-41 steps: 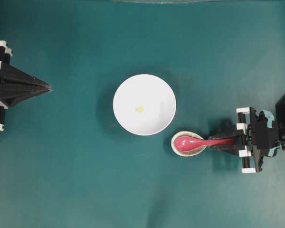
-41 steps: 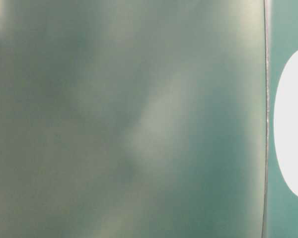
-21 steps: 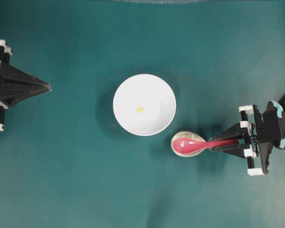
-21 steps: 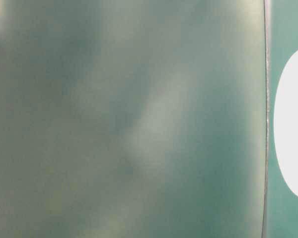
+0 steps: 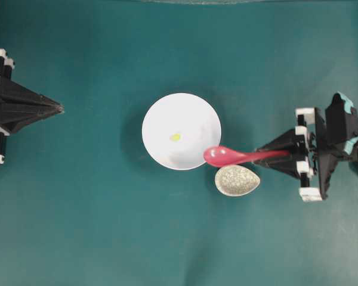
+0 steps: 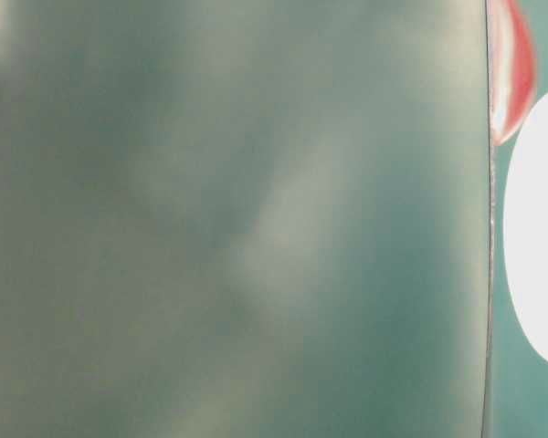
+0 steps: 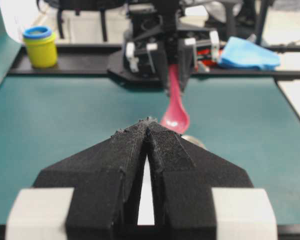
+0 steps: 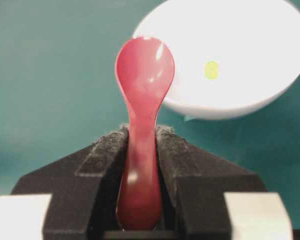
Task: Scoop the yellow hexagonal prism block from the bowl with a spoon using the right arm.
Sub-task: 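Lift the red spoon and carry it over the white bowl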
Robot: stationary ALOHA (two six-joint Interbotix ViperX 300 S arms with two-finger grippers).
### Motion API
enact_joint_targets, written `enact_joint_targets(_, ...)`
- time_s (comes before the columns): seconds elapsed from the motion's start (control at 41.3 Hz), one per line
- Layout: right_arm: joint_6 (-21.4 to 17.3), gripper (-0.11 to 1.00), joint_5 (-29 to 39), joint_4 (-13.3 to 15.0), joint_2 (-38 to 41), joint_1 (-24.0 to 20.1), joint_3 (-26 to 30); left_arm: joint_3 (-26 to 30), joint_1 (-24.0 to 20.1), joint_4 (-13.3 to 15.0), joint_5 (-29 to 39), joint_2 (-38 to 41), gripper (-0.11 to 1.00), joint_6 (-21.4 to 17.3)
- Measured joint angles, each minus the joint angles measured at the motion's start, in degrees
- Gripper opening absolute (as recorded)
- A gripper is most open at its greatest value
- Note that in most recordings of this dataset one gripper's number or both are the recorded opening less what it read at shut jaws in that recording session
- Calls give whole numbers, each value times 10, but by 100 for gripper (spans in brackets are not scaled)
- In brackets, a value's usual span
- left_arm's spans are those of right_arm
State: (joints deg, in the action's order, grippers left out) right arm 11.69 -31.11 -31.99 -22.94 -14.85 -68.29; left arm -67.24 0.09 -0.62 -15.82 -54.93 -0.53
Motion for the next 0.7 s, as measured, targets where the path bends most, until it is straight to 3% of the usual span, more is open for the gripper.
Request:
enact_joint_targets(0.145, 77, 23, 105, 0, -25, 52, 42, 0, 0, 0, 0, 0, 3, 0)
enact_joint_targets(0.315, 139, 23, 207, 1, -34, 110, 85, 0, 0, 0, 0, 1, 3, 0)
enact_joint_targets(0.46, 162, 23, 235, 1, -34, 152, 113, 0, 0, 0, 1, 0, 3, 0)
enact_joint_targets(0.702, 163, 23, 232, 11, -33, 194, 136, 0, 0, 0, 1, 0, 3, 0)
